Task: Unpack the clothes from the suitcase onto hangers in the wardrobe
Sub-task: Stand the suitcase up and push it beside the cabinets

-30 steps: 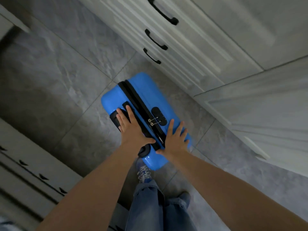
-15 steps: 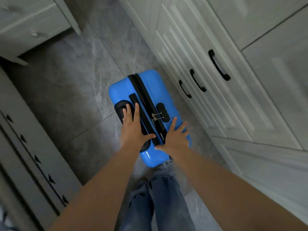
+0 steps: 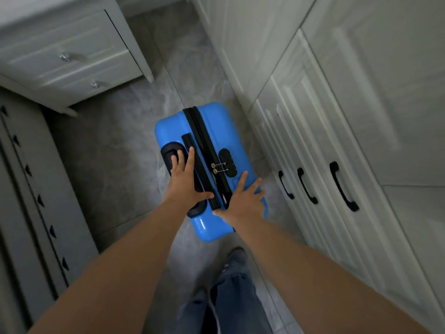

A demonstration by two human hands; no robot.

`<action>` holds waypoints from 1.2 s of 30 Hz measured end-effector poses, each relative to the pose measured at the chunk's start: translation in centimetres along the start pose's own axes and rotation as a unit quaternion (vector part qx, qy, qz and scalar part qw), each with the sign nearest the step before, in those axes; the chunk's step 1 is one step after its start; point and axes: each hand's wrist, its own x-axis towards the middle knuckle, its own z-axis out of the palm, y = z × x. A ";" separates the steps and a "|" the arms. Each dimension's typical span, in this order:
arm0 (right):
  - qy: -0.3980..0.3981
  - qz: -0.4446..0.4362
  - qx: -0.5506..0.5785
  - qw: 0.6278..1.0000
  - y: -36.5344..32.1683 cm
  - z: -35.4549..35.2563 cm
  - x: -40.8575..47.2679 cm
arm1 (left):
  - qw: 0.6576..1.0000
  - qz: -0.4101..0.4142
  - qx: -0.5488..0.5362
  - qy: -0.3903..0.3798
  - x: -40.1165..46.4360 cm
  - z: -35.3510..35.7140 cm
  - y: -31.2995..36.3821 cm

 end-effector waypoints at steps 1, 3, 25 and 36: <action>0.005 0.001 0.009 1.000 -0.2 -0.4 0.1 | 1.000 0.012 0.006 -0.002 0.5 -0.4 0.0; 0.006 0.004 0.027 1.000 -1.4 -1.8 1.1 | 0.999 0.026 0.018 -0.011 2.4 -2.1 0.1; 0.011 0.066 0.047 0.997 -19.8 -23.1 16.7 | 0.968 0.127 0.207 -0.066 26.9 -23.7 -0.9; 0.060 0.014 -0.004 0.998 -24.5 -30.0 21.9 | 0.976 0.095 0.194 0.016 33.3 -28.6 -1.2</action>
